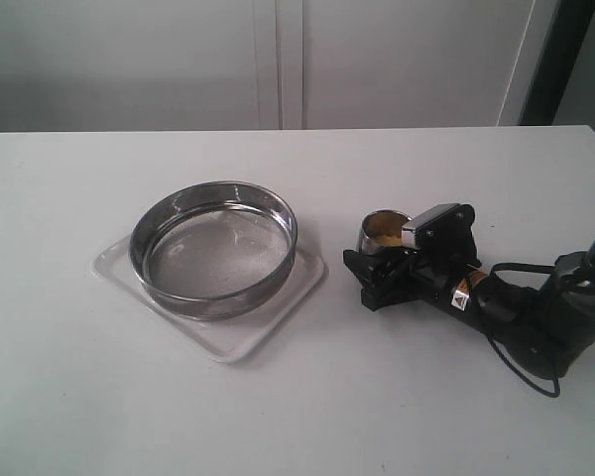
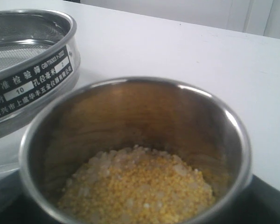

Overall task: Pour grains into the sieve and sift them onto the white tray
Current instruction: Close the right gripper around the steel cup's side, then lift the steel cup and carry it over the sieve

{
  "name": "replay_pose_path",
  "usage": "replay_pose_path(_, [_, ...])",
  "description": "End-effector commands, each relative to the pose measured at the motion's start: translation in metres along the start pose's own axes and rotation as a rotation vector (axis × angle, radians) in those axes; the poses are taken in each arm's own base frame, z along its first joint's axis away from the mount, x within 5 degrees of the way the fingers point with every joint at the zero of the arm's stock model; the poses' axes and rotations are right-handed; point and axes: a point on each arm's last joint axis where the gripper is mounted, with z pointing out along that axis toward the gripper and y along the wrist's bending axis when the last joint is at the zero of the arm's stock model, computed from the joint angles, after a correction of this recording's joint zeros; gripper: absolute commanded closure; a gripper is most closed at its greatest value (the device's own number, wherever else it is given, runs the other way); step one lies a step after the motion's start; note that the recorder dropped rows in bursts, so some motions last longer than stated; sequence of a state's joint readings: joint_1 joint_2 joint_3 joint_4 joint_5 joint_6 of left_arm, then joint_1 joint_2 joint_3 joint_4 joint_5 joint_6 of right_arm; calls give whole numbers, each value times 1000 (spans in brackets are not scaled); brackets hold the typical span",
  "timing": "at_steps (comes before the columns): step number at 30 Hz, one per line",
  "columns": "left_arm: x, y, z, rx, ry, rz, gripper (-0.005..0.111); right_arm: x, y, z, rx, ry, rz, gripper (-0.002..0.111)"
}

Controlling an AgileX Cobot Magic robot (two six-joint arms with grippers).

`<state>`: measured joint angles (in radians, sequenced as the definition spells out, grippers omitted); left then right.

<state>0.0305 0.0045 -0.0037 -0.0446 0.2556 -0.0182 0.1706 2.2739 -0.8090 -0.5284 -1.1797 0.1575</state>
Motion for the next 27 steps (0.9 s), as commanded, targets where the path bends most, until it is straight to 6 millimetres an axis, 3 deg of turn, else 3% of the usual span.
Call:
replay_pose_path(1, [1, 0, 0, 5, -1, -8, 107, 7, -1, 0, 20, 64, 11, 108])
replay_pose_path(18, [1, 0, 0, 5, -1, -8, 107, 1, -1, -2, 25, 42, 12, 108])
replay_pose_path(27, [1, 0, 0, 5, -1, -8, 107, -21, 9, -27, 42, 25, 14, 108])
